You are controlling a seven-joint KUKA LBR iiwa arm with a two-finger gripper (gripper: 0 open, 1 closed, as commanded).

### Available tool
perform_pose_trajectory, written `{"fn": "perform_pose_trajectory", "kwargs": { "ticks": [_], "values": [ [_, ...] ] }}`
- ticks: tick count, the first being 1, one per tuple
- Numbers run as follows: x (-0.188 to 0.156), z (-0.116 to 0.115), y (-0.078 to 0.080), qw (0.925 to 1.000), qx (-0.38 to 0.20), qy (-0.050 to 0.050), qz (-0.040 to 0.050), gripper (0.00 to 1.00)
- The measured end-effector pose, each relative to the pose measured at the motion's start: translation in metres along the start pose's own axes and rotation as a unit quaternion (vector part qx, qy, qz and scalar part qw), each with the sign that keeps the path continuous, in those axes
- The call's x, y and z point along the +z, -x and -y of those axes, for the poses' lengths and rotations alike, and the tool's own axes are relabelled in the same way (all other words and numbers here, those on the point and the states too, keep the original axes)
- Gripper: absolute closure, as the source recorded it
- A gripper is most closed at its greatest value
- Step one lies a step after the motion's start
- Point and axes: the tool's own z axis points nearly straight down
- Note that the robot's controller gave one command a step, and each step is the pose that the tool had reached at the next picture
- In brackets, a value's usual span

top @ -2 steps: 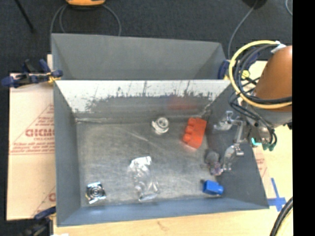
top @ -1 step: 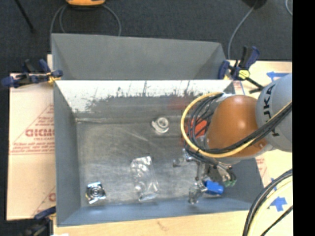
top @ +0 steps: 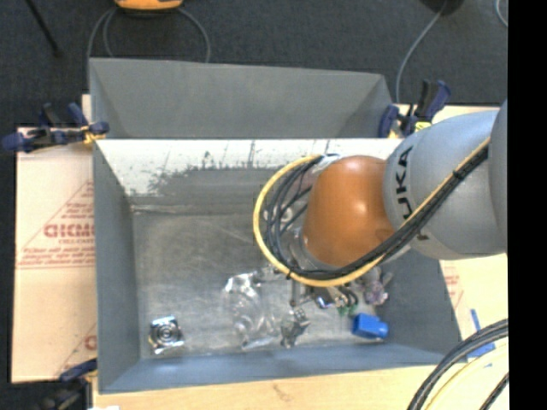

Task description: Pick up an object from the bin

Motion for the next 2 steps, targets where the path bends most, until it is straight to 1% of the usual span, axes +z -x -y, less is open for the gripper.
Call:
{"fn": "perform_pose_trajectory", "kwargs": {
  "ticks": [1, 2],
  "values": [
    [-0.069, -0.010, 0.015, 0.9997, -0.026, -0.003, 0.0018, 0.00],
    [0.025, -0.087, 0.051, 0.9872, -0.159, 0.000, -0.0037, 0.00]
  ]
}}
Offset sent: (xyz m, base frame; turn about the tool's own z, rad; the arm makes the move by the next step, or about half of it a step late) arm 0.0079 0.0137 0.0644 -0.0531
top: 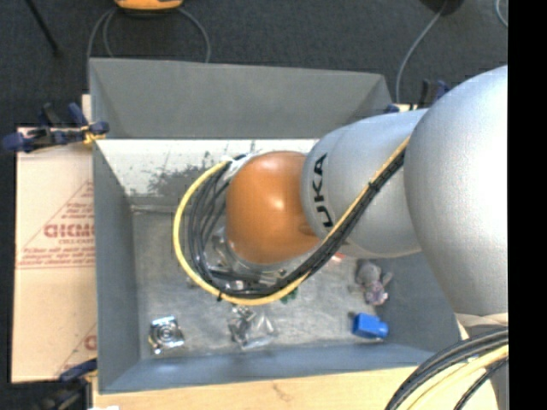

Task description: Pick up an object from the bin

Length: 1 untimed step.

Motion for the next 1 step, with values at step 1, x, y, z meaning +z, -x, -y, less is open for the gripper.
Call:
{"fn": "perform_pose_trajectory", "kwargs": {
  "ticks": [1],
  "values": [
    [0.0309, -0.0708, 0.0477, 0.9978, -0.066, -0.001, 0.0023, 0.00]
  ]
}}
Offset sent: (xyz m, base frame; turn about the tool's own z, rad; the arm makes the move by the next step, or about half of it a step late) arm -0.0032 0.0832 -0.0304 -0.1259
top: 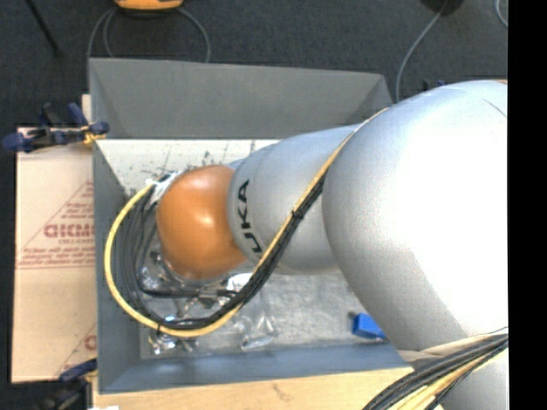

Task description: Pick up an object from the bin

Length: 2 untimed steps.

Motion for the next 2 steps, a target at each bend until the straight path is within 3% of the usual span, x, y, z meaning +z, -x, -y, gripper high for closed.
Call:
{"fn": "perform_pose_trajectory", "kwargs": {
  "ticks": [1, 2],
  "values": [
    [-0.001, 0.002, -0.001, 1.0000, 0.001, -0.001, 0.0000, 1.00],
    [-0.038, 0.005, 0.000, 1.0000, 0.001, -0.002, 0.0010, 1.00]
  ]
}}
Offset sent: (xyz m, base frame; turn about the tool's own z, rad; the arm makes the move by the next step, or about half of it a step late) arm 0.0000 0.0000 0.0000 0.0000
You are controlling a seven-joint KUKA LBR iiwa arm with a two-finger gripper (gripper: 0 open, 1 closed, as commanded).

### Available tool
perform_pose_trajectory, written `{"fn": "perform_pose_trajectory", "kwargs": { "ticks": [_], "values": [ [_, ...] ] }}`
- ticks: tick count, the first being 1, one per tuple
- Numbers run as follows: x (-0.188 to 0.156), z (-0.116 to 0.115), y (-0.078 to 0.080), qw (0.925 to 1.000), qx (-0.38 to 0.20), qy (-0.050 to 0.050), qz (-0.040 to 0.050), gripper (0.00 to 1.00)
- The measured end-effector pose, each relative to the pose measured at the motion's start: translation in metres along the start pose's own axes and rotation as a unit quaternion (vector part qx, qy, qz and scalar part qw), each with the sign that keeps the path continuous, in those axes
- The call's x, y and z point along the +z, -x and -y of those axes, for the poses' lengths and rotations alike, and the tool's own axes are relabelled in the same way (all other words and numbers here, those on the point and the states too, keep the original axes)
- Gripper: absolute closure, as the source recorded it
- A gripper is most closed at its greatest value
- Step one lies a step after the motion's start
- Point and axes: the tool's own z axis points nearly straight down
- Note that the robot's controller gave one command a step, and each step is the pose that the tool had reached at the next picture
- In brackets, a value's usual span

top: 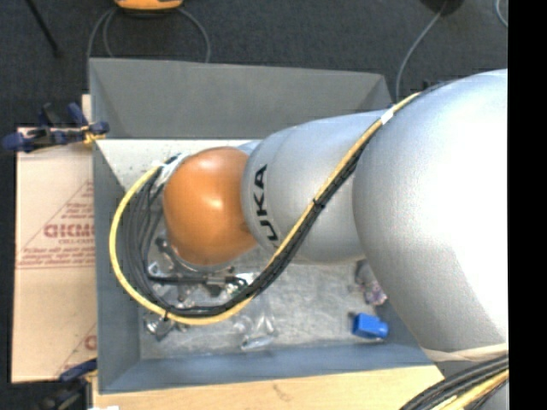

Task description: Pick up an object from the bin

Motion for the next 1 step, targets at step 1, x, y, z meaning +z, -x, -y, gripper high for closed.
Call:
{"fn": "perform_pose_trajectory", "kwargs": {
  "ticks": [1],
  "values": [
    [-0.1089, 0.0048, -0.0059, 1.0000, -0.006, -0.001, 0.0017, 1.00]
  ]
}}
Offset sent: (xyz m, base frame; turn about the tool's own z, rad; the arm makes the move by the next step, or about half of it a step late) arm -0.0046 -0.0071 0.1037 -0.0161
